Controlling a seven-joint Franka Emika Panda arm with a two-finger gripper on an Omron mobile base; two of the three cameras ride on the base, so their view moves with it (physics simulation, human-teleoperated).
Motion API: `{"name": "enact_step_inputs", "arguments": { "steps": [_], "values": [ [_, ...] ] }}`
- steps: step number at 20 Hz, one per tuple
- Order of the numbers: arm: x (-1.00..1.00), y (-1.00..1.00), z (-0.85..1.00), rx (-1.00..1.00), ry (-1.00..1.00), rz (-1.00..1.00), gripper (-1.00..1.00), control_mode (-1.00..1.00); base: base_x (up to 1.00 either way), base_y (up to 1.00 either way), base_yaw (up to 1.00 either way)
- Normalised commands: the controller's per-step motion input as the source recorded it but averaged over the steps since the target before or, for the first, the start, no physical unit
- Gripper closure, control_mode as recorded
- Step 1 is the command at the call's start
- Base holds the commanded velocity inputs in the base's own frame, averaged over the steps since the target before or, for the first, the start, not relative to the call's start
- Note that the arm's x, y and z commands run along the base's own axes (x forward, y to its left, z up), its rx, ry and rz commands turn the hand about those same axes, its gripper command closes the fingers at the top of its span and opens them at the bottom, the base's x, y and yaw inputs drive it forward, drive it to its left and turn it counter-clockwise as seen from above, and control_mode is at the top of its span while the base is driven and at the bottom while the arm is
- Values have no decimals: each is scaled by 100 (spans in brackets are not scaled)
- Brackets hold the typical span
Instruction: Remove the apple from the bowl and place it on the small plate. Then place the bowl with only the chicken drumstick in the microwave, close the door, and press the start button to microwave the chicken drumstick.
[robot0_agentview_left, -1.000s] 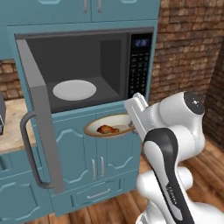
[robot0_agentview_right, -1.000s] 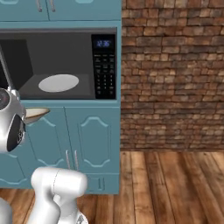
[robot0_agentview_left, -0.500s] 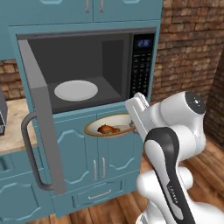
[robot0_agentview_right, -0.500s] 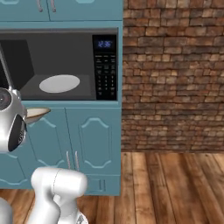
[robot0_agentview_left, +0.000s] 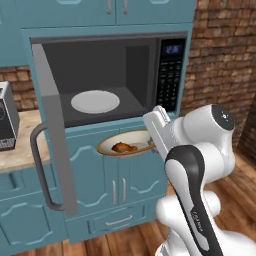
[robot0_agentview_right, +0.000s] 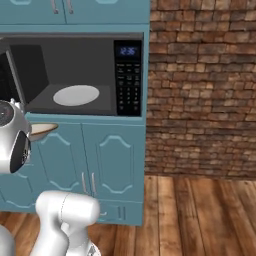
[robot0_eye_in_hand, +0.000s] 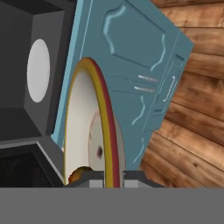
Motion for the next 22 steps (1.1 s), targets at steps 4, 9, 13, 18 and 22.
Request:
{"name": "enact_step_inputs", "arguments": {
  "steps": [4,9,13,18,22],
  "values": [
    [0,0,0,0,0,0,100,100,21,0,21],
    [0,0,0,0,0,0,100,100,25,0,20],
    [0,0,0,0,0,0,100,100,34,0,17],
    [0,0,0,0,0,0,100,100,32,0,2],
    [0,0,0,0,0,0,100,100,17,0,3]
  ]
}}
